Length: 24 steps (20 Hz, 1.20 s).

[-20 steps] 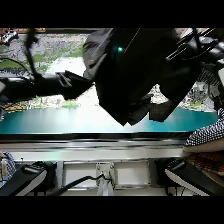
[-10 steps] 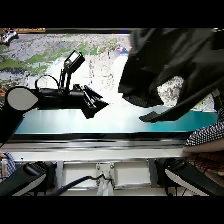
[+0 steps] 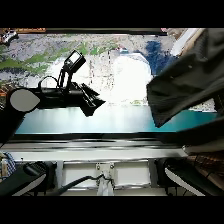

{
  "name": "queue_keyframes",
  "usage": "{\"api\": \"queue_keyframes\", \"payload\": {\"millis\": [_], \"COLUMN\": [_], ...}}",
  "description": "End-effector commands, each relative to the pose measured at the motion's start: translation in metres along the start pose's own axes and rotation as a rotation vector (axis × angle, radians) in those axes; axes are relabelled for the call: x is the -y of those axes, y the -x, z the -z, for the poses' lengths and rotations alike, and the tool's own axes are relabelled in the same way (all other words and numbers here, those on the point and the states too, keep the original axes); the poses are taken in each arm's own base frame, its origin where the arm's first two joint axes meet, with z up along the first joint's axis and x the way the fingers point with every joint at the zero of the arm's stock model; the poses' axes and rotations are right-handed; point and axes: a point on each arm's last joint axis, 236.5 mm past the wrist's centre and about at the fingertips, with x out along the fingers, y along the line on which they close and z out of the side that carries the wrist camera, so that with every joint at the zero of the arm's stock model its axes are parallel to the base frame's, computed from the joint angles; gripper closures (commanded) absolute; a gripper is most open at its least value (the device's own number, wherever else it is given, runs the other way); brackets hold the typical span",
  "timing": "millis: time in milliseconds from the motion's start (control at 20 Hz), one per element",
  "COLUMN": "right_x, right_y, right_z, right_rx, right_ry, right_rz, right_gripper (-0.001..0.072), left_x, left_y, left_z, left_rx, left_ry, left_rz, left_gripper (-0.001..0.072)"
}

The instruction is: Fold the clothes and pants, and hang the long-sleeved shirts on hangers.

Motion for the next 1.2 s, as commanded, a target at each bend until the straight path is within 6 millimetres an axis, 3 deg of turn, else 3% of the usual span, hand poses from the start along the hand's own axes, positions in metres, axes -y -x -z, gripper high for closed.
{"api": "queue_keyframes", "payload": {"millis": [0, 250, 500, 750, 1000, 1150], "right_x": [0.055, 0.105, 0.112, 0.136, 0.164, 0.180], "right_y": [-0.005, -0.023, -0.054, -0.078, -0.087, -0.097], "right_z": [0.005, -0.013, -0.042, -0.049, -0.062, -0.056], "right_rx": [-0.017, 0.070, 0.182, 0.252, 0.336, 0.326], "right_ry": [-0.182, -0.220, -0.174, -0.259, -0.280, -0.320], "right_rz": [0.200, 0.388, 0.452, 0.515, 0.528, 0.530], "right_gripper": [0.0686, 0.0686, 0.0686, 0.0687, 0.0687, 0.0687], "left_x": [-0.004, -0.018, -0.021, -0.022, -0.023, -0.026], "left_y": [0.000, 0.000, 0.001, 0.001, -0.001, -0.006], "left_z": [0.002, 0.009, 0.007, 0.005, 0.007, 0.010], "left_rx": [-0.008, -0.039, -0.029, -0.024, -0.030, -0.043], "left_ry": [-0.012, -0.029, -0.033, -0.034, -0.033, -0.026], "left_rz": [-0.016, -0.075, -0.090, -0.093, -0.094, -0.092], "left_gripper": [0.0321, 0.0321, 0.0322, 0.0323, 0.0341, 0.0341]}}
